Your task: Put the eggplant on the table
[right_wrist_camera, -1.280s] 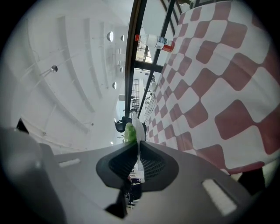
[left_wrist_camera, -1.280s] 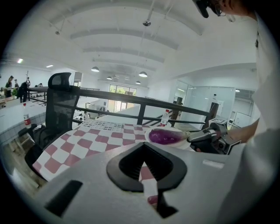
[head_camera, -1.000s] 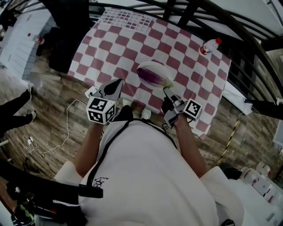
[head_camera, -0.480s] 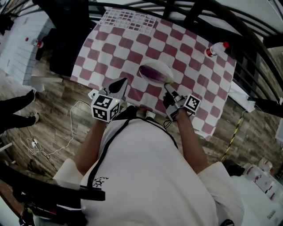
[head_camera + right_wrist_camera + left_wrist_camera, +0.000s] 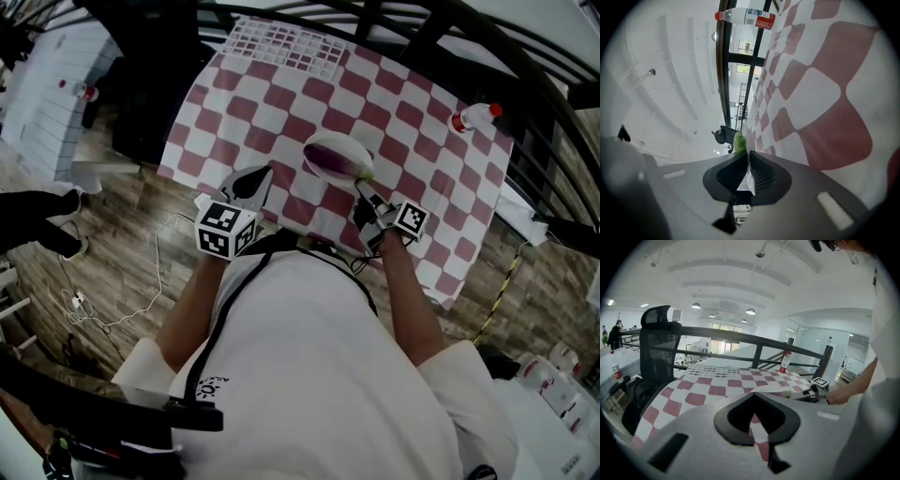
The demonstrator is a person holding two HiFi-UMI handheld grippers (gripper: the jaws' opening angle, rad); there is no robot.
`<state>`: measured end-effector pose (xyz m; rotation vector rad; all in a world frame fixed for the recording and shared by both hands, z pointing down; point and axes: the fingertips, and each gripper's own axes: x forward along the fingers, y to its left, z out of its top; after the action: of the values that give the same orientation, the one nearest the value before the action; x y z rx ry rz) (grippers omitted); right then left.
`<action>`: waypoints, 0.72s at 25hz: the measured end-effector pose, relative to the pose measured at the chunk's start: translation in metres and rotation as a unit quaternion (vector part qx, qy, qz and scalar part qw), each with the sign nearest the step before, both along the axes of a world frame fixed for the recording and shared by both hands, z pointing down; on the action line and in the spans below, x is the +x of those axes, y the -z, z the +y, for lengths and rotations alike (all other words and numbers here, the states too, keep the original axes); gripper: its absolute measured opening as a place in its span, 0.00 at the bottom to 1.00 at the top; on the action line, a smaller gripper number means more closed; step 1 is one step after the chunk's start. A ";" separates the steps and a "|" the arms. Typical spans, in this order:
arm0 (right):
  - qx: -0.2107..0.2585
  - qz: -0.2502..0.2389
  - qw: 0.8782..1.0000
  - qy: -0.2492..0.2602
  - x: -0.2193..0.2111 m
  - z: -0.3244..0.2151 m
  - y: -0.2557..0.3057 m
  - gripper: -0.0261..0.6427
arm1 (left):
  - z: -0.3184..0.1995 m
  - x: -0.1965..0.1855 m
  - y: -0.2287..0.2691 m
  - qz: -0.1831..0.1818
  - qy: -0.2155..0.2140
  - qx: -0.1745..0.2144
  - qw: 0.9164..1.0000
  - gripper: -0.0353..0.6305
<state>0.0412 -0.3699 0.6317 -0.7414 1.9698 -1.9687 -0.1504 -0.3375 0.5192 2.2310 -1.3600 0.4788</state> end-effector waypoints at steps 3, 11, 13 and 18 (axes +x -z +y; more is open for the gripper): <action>-0.002 0.003 1.000 0.003 -0.004 -0.007 -0.008 0.08 | -0.005 -0.001 -0.002 0.000 -0.001 -0.001 1.000 0.06; -0.011 0.014 1.000 0.009 -0.013 -0.016 -0.025 0.08 | -0.013 0.003 -0.005 -0.004 -0.015 -0.001 1.000 0.06; -0.017 0.020 1.000 0.012 -0.014 -0.016 -0.030 0.08 | -0.014 0.005 -0.006 -0.003 -0.015 -0.001 1.000 0.06; -0.025 0.029 0.999 0.017 -0.017 -0.019 -0.040 0.08 | -0.015 0.007 -0.009 -0.002 -0.016 -0.005 1.000 0.06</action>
<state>0.0243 -0.3894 0.6721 -0.7906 1.9864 -2.0452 -0.1438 -0.3525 0.5286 2.2480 -1.3236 0.4989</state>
